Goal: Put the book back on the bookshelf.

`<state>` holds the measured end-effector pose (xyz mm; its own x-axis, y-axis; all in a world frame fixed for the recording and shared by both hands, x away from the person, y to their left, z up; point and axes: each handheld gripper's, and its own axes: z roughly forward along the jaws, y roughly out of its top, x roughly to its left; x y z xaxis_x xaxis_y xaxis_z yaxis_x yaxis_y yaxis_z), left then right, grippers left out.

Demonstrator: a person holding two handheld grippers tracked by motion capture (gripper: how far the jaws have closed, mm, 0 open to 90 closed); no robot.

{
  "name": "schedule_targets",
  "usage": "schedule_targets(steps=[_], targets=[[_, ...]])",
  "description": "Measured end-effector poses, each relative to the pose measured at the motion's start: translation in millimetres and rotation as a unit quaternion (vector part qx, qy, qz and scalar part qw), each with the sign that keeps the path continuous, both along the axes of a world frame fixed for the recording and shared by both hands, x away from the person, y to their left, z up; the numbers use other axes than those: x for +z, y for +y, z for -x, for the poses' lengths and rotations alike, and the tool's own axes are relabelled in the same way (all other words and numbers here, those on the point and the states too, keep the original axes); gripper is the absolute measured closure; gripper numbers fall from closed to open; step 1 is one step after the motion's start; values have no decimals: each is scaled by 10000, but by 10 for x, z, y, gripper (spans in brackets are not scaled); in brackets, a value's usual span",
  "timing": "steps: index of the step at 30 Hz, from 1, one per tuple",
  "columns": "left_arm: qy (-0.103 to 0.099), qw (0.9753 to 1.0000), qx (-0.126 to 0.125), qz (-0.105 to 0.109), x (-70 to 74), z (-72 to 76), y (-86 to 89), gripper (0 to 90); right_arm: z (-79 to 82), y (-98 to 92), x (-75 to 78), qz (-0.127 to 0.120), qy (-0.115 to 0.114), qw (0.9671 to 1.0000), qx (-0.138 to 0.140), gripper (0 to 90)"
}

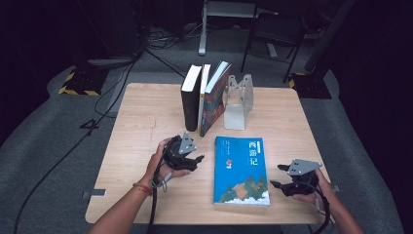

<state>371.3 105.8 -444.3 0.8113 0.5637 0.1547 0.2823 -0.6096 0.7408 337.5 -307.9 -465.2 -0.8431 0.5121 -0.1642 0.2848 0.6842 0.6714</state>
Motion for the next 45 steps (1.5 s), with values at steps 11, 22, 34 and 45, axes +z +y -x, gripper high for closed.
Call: schedule_targets(steps=[11,22,34,45], targets=[[547,9978,-339,-157,-379,232,30,251,125,39,-70,66,278,9985,459,280],[761,9957,-515,-98,-493,365,72,242,192,96,-110,143,433,9959,781,268],[922,9938,-604,127,-596,409,182,218,194,78,-102,-23,415,9960,789,271],[918,9938,-615,127,-597,412,189,217,230,152,-21,-312,203,9961,800,254]])
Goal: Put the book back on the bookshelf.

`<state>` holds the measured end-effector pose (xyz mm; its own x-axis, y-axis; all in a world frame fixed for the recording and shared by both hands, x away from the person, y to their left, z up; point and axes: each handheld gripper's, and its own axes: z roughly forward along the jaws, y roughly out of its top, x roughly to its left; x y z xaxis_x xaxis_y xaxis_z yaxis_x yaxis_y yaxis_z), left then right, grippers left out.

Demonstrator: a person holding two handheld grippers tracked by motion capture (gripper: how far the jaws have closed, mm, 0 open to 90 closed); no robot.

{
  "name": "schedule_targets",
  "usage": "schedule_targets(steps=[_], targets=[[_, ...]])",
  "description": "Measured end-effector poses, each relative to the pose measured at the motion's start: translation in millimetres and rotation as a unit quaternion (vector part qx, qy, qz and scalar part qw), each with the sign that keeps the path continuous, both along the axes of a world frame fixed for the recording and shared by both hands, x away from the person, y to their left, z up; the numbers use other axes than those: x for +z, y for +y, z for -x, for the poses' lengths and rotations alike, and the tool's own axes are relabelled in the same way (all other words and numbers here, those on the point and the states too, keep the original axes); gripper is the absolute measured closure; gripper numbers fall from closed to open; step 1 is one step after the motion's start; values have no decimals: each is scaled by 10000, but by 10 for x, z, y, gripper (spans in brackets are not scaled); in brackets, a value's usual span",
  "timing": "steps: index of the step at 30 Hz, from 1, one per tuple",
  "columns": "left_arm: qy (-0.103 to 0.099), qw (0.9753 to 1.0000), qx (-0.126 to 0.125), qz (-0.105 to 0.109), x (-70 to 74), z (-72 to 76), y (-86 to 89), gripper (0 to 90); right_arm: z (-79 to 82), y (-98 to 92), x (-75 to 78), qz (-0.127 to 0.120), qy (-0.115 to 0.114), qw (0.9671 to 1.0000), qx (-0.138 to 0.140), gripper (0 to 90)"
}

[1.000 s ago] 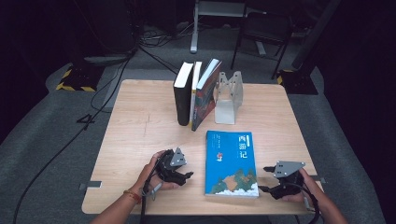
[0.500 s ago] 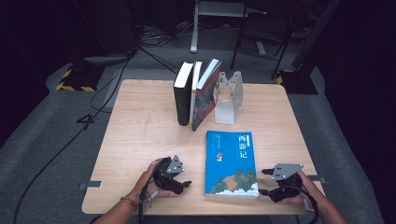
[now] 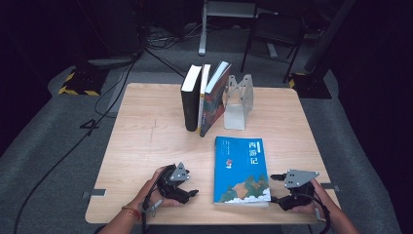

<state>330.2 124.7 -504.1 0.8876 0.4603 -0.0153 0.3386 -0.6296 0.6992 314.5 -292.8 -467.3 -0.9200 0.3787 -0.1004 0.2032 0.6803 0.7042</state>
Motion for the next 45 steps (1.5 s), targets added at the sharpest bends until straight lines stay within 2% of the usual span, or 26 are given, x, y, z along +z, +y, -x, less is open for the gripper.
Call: schedule_targets(steps=[2,4,5,7,9,13,15,18,20,27,30,38,41,45], targets=[[0,10000,21,-6,1,3,-1,217,0,-1,8,-9,-5,10000,7,254],[94,9998,73,-157,38,30,-24,217,-2,-16,26,-34,-17,10000,2,249],[123,9998,30,-129,39,49,-39,239,-6,-37,28,-43,45,10000,23,251],[130,9998,-29,-137,38,88,-84,228,-3,-65,-4,122,102,9999,52,252],[170,9997,-87,-125,42,114,-115,224,-4,-73,-18,172,112,9998,63,257],[231,9992,-312,-98,42,228,-227,211,-11,-95,-63,434,237,9987,156,282],[211,9991,-345,-90,35,276,-287,198,-20,-93,-73,415,257,9988,104,282],[189,9987,-459,-103,32,337,-372,184,-20,-56,-111,542,287,9980,153,283],[120,9984,-518,-179,27,372,-437,169,-22,-37,-132,575,276,9978,162,265],[57,9991,-404,-91,6,344,-600,161,-28,-56,-125,427,263,9987,133,266],[15,9995,-292,-70,2,312,-618,168,-26,-31,-97,248,221,9994,102,266],[21,9989,-443,-161,20,264,-599,158,-11,26,-38,-3,29,10000,-32,239],[-16,9986,-477,-229,47,224,-540,202,-16,58,-21,-105,-33,9999,-75,236],[35,9991,-348,-244,55,119,-439,221,-11,160,4,-118,-244,9996,-126,234]])
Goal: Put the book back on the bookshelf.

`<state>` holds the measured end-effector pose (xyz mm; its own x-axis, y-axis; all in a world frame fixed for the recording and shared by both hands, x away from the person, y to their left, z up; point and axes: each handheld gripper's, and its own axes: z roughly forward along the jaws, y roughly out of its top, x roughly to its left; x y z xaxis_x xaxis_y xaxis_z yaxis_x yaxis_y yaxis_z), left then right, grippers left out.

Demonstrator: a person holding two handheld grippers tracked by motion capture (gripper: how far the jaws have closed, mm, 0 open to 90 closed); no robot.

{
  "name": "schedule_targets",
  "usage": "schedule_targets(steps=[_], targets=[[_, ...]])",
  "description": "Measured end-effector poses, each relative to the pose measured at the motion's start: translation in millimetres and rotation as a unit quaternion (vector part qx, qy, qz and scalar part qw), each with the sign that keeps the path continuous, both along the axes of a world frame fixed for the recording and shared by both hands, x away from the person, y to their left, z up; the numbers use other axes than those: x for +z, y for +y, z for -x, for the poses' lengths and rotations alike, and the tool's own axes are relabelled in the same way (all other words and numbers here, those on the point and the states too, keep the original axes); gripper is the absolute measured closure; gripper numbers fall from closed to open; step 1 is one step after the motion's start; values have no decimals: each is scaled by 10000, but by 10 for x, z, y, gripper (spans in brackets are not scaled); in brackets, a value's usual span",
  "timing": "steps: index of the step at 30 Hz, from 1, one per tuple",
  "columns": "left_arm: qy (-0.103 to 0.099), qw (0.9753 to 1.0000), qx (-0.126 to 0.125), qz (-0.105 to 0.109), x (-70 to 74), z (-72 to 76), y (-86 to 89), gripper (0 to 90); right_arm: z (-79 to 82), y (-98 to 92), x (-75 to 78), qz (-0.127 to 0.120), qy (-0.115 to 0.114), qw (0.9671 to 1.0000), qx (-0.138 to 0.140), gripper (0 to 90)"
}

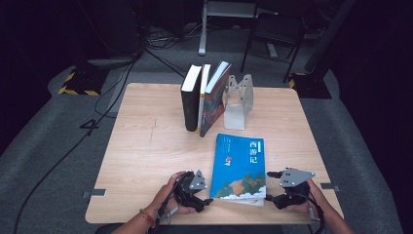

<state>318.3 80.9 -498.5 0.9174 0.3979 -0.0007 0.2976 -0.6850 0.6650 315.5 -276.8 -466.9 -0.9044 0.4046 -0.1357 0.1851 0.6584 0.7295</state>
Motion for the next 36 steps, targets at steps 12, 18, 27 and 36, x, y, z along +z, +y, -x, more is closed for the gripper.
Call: schedule_targets(steps=[12,18,27,36], targets=[[145,9992,91,374,97,-141,172,227,-32,230,131,-238,-249,9993,-121,239],[39,9989,44,473,183,-64,78,221,-48,263,191,-321,-396,9986,-162,236],[-93,9981,-295,526,243,-7,-375,322,-79,300,239,-406,-456,9979,-206,235],[-305,9983,-51,486,206,-11,-640,283,-112,333,267,-545,-481,9969,-296,236]])
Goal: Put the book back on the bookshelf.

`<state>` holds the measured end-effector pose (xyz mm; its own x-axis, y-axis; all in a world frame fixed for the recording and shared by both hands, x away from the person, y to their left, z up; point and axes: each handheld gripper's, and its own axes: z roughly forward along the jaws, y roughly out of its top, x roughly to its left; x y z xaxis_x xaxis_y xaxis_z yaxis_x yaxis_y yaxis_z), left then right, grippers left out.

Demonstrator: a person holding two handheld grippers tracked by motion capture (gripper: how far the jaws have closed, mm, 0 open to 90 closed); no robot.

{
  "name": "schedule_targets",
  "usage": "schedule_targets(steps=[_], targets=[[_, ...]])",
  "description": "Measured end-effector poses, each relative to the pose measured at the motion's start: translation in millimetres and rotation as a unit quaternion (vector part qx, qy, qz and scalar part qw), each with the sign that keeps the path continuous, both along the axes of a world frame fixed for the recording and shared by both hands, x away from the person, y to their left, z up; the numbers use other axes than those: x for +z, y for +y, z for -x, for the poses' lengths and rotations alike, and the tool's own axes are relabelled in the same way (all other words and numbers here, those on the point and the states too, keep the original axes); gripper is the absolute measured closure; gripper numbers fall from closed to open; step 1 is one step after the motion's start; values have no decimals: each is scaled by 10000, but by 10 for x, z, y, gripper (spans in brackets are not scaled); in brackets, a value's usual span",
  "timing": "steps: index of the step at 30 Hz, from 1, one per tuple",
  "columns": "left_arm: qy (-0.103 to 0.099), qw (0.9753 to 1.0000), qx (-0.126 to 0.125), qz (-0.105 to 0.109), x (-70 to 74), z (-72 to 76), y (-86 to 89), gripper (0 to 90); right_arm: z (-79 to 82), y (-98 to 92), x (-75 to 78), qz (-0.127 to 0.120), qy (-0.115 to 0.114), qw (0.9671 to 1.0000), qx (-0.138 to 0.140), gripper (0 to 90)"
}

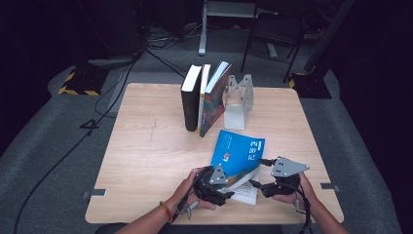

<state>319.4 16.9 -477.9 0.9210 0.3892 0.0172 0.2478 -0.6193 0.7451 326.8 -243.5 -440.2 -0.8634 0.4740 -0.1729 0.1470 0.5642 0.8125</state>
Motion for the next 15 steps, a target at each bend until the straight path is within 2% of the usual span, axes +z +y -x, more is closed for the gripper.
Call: schedule_targets(steps=[3,4,5,7,9,12,13,15], targets=[[-53,9999,137,-21,-2,-8,-85,283,-10,21,9,-16,-28,10000,-22,236],[-117,9998,181,-23,2,-17,-108,297,-14,23,9,-17,-20,10000,-29,237],[-126,9997,215,-7,3,-26,-117,351,-14,27,12,-29,-13,10000,-36,237],[-122,9997,190,17,7,-38,-124,366,-14,30,17,-17,-39,10000,-40,242],[-146,9998,98,61,26,-26,-113,459,-21,27,19,-18,-43,10000,-51,249],[-416,9991,-65,-51,65,13,-113,599,-34,13,19,-74,11,10000,-46,276],[-450,9989,-68,-55,73,19,-114,642,-39,12,18,-97,7,9999,-42,284],[-487,9988,-65,-74,94,24,-103,689,-46,6,21,-140,34,9999,-53,297]])
